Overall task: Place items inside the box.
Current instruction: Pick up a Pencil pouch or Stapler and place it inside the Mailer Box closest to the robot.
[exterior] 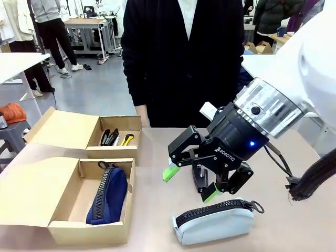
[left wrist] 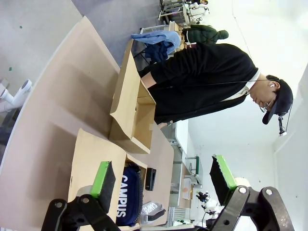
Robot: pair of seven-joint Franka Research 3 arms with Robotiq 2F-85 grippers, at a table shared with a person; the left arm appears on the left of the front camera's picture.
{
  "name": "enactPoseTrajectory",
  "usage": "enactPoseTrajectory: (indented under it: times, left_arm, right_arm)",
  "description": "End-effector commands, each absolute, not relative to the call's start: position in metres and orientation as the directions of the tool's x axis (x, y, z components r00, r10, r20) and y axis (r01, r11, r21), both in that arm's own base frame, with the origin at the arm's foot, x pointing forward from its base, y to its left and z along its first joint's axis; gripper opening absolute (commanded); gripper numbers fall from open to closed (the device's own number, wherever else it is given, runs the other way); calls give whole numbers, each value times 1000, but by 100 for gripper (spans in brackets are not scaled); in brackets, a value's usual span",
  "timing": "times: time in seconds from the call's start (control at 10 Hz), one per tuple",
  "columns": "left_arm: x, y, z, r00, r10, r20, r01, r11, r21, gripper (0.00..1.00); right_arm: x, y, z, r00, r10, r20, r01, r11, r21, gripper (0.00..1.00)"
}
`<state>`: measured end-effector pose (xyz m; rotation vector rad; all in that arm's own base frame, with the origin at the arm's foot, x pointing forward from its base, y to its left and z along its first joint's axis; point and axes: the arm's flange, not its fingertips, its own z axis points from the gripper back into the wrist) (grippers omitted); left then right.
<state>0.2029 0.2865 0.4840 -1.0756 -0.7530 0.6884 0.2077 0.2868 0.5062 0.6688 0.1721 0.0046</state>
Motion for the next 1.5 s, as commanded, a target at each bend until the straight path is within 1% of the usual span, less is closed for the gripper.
enactPoseTrajectory:
  times: [0.0, 0.1, 0.2, 0.3, 0.4, 0.5, 0.6, 0.7, 0.8, 0.9, 1.0, 1.1, 1.2, 1.3, 1.4]
  left_arm:
    - [204, 286, 484, 563, 798, 214, -102, 324, -940, 100]
    - [204, 286, 484, 563, 798, 214, -102, 324, -940, 100]
    - [204, 286, 484, 563, 798, 214, -102, 324, -940, 100]
    - [204, 286, 484, 563, 798, 214, -102, 324, -940, 100]
    - [204, 286, 484, 563, 798, 214, -102, 324, -940, 100]
    - [204, 286, 484, 563, 798, 214, -102, 324, -940, 100]
    - [204, 286, 484, 563, 798, 214, -102, 324, -940, 100]
    - [204, 286, 484, 563, 798, 214, -102, 324, -940, 100]
    - [204, 286, 484, 563, 798, 214, -102, 324, -940, 100]
    - [204, 286, 484, 563, 798, 214, -102, 324, -940, 100]
    - [204, 286, 484, 563, 798, 214, -102, 324, -940, 100]
    - [204, 286, 484, 563, 798, 214, -102, 324, -940, 100]
    - [204, 286, 484, 563, 798, 214, -102, 324, -940, 100]
    - [204, 286, 484, 563, 798, 214, -102, 324, -940, 100]
    - [204, 286, 484, 563, 798, 214, -102, 324, -940, 100]
  right_arm:
    - [218, 202, 515, 980, 75, -183, 72, 727, 683, 100]
    - [214, 174, 510, 980, -1, -197, 144, 689, 710, 100]
    - [206, 148, 506, 975, -78, -208, 205, 678, 706, 100]
    - [201, 116, 499, 971, -93, -220, 225, 663, 714, 100]
    - [198, 78, 488, 968, -85, -237, 239, 607, 758, 100]
    - [197, 20, 460, 968, -87, -235, 246, 501, 830, 100]
    - [193, -19, 433, 970, -104, -221, 244, 411, 878, 100]
    - [183, -61, 386, 958, -227, -177, 251, 353, 901, 100]
    - [173, -81, 346, 942, -282, -180, 259, 275, 926, 100]
    - [164, -87, 308, 919, -306, -247, 314, 191, 930, 100]
    - [151, -80, 277, 904, -337, -263, 321, 130, 938, 100]
    - [146, -62, 267, 874, -389, -293, 362, 118, 924, 100]
    - [154, -23, 284, 877, -365, -313, 407, 217, 887, 100]
    - [223, -201, 398, 879, -381, -287, 361, 139, 922, 100]
    - [223, -201, 398, 879, -381, -287, 361, 139, 922, 100]
